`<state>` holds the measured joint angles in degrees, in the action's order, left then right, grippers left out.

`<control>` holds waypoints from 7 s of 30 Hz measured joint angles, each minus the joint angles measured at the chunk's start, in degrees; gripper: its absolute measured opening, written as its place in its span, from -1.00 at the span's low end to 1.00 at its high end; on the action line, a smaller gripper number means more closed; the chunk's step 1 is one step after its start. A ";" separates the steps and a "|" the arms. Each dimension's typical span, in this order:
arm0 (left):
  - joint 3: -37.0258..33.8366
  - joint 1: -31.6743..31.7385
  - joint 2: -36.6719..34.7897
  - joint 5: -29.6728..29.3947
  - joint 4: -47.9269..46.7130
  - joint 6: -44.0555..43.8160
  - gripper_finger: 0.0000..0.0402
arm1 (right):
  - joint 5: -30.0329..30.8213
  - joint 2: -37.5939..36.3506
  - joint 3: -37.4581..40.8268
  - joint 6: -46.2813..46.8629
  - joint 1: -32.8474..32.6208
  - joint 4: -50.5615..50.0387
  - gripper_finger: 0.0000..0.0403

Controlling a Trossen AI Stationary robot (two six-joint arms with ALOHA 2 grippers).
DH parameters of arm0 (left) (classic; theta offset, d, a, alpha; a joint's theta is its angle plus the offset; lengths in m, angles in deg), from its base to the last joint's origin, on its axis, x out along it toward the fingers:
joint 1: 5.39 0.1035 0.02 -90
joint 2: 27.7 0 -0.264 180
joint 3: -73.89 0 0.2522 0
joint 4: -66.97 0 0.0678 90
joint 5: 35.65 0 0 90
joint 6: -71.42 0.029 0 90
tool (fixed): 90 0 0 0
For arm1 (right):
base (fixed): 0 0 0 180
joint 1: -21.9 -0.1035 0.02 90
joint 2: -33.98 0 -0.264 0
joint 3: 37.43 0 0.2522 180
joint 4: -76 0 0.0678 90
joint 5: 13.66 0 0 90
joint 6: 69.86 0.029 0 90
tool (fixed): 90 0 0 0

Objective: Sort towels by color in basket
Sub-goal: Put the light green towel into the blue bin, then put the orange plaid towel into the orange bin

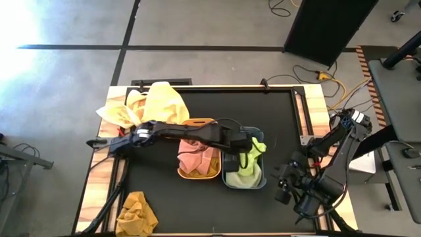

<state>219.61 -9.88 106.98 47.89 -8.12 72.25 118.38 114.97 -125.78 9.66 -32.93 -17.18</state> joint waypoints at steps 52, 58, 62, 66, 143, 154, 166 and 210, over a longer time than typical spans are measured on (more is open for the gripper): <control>-91.12 37.06 -57.75 -14.92 28.43 -26.97 -0.19 | 6.08 0.09 0.02 -6.41 5.27 2.00 -0.08; -89.67 38.87 -48.04 -10.00 27.22 -24.96 -0.10 | 6.00 0.09 0.02 -6.21 5.27 2.17 -0.09; -89.26 38.79 -43.60 -10.54 27.27 -22.85 -0.09 | 5.96 0.09 0.02 -6.17 5.27 2.17 -0.06; -89.13 38.63 -41.78 -14.38 28.16 -21.00 -0.18 | 5.97 0.09 0.02 -6.65 5.27 2.15 -0.05; -53.04 -15.00 -65.24 -15.25 86.95 25.83 -1.00 | 3.02 0.11 6.04 -5.66 5.11 6.00 -0.30; -52.57 -9.69 -52.89 -15.28 105.18 24.16 -1.00 | 2.93 0.11 6.84 -4.57 5.11 9.68 -0.37; -50.43 -8.73 -51.72 -21.84 92.66 22.44 -1.00 | 2.89 0.11 7.00 -4.57 5.11 12.56 -0.46; -51.12 -41.06 -59.27 -42.71 62.65 17.65 -1.00 | 1.53 0.11 7.54 -6.78 5.27 13.01 -0.42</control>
<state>168.49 -50.94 47.71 5.18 54.53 89.89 119.91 115.08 -118.24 2.88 -27.66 -4.17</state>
